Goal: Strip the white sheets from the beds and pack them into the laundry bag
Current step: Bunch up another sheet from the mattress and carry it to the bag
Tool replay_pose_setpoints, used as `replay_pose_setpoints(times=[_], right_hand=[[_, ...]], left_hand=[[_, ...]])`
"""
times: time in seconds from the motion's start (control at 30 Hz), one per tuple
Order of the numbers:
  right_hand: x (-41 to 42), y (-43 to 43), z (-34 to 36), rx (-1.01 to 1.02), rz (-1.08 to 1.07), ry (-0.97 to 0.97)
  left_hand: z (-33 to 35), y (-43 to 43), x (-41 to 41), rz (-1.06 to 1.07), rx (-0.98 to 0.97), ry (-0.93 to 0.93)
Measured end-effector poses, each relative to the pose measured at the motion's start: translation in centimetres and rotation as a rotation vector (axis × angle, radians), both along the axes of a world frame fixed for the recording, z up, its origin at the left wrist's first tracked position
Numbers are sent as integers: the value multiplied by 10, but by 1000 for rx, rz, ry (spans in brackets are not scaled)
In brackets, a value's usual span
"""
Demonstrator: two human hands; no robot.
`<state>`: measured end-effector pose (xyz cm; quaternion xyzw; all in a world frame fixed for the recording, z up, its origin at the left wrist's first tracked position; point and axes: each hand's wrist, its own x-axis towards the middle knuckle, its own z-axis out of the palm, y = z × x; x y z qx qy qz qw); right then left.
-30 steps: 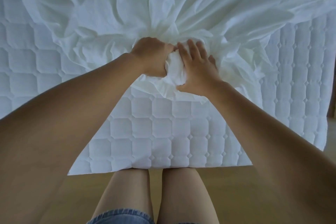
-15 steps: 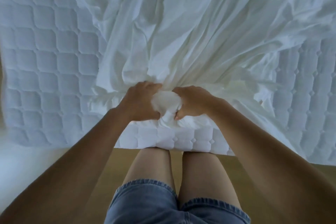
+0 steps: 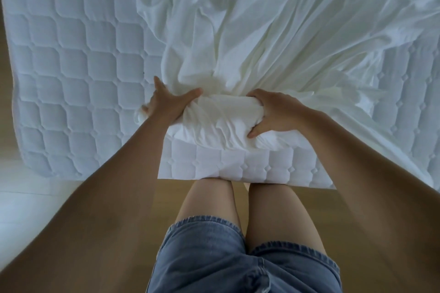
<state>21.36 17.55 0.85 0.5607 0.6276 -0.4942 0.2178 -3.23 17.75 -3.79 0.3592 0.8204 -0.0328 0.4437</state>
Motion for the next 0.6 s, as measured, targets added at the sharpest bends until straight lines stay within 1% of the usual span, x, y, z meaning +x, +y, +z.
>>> replay_pose_setpoints(times=[0.07,0.1,0.17,0.23,0.3,0.37,0.43,0.47,0.53,0.57,0.6], right_hand=[[3,2,-2,-11,-27,13],[5,3,-3,-17,-43,22],[11,3,-6,-23,-81,30],[18,0,-7,-9,-115,36],[27,-5,-6,71,-188,37],[38,-15,-2,188,-301,13],[48,-27,1,289,-435,-29],[52,-31,2,324,-500,-53],[55,-37,4,400,-575,-95],[53,-39,6,448,-554,-108],[49,-41,8,493,-481,-109]], left_hand=[[12,3,0,-59,48,-102],[18,4,2,-121,68,-121],[33,5,13,-310,129,-84],[49,3,29,-530,253,-33],[61,2,47,-789,373,-31],[72,3,68,-1076,309,-52],[76,7,86,-1371,189,-22],[76,11,95,-1475,156,-1],[73,22,108,-1574,144,17],[71,27,114,-1600,146,9],[68,32,121,-1624,152,-7]])
